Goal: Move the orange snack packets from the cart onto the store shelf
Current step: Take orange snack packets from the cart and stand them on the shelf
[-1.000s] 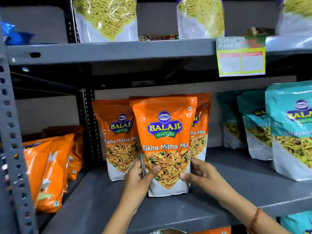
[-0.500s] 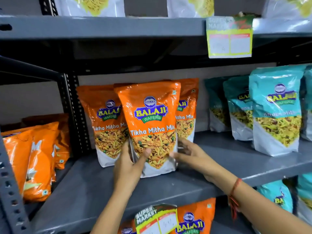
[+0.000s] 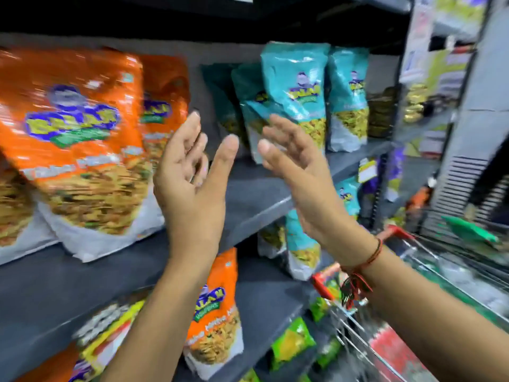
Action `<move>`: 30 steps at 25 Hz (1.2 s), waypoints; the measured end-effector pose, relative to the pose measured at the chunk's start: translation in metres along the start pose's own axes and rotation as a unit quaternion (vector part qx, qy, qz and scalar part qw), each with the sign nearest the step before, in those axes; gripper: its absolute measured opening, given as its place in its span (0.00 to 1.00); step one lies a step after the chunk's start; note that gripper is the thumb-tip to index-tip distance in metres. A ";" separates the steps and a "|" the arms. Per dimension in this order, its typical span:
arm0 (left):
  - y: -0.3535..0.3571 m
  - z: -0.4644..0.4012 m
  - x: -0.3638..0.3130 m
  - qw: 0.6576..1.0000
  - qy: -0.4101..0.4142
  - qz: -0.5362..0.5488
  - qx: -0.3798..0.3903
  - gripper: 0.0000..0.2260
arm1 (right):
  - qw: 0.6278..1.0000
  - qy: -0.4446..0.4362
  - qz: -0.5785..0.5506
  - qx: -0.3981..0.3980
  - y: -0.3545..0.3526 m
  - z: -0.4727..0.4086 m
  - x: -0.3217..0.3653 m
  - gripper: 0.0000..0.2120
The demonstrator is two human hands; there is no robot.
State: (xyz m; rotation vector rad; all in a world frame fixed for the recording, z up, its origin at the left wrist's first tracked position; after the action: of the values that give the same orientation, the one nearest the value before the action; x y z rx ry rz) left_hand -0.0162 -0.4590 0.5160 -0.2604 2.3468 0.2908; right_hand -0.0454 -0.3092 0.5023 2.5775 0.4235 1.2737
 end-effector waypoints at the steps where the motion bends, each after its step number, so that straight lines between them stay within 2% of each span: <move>1: 0.029 0.007 0.004 0.999 -0.016 0.041 0.033 0.22 | 0.999 -0.011 0.011 -0.029 -0.025 0.007 0.014 0.23; 4: 0.118 0.040 0.022 0.978 -0.064 0.133 0.146 0.20 | 0.991 -0.033 0.060 -0.112 -0.101 0.035 0.056 0.21; 8: 0.241 0.135 0.065 0.913 -0.177 0.177 0.322 0.18 | 0.961 -0.012 0.141 -0.237 -0.217 0.097 0.097 0.18; 12: 0.342 0.273 0.125 0.806 -0.274 0.111 0.513 0.32 | 0.902 0.046 0.232 -0.362 -0.351 0.192 0.109 0.20; 14: 0.382 0.348 0.164 0.747 -0.299 0.049 0.592 0.30 | 0.855 0.115 0.279 -0.422 -0.423 0.259 0.097 0.23; 16: 0.411 0.424 0.203 0.679 -0.328 0.010 0.656 0.28 | 0.795 0.220 0.294 -0.482 -0.490 0.339 0.067 0.24; 20: 0.446 0.561 0.271 0.537 -0.385 -0.098 0.744 0.34 | 0.660 0.438 0.205 -0.575 -0.577 0.489 -0.011 0.28; 22: 0.457 0.608 0.294 0.492 -0.403 -0.142 0.758 0.36 | 0.598 0.507 0.172 -0.597 -0.605 0.528 -0.040 0.36; 23: 0.462 0.631 0.305 0.469 -0.411 -0.161 0.765 0.37 | 0.579 0.527 0.165 -0.599 -0.621 0.542 -0.053 0.39; 25: 0.473 0.659 0.323 0.445 -0.433 -0.179 0.763 0.37 | 0.566 0.556 0.177 -0.582 -0.651 0.558 -0.076 0.44; 26: 0.479 0.673 0.334 0.440 -0.440 -0.173 0.764 0.39 | 0.566 0.565 0.191 -0.569 -0.667 0.565 -0.087 0.45; 28: 0.488 0.704 0.362 0.429 -0.427 -0.174 0.777 0.45 | 0.564 0.566 0.221 -0.559 -0.695 0.582 -0.108 0.42; 30: 0.489 0.730 0.394 0.412 -0.442 -0.162 0.780 0.47 | 0.569 0.555 0.245 -0.556 -0.717 0.596 -0.124 0.39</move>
State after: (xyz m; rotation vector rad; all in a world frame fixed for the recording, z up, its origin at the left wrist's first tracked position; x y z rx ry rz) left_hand 0.0553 0.1736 -0.2061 0.3414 0.6450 -1.5486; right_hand 0.2503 0.2649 -0.1808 0.5890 -0.7963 2.1687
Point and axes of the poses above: each hand's wrist, its own z-axis away from the middle knuckle, its own y-axis out of the palm, x = y × z, the point moved 4 cm from there along -z, towards the middle knuckle, and after that the axes turned 11 degrees about -z, right-handed, at the moved point
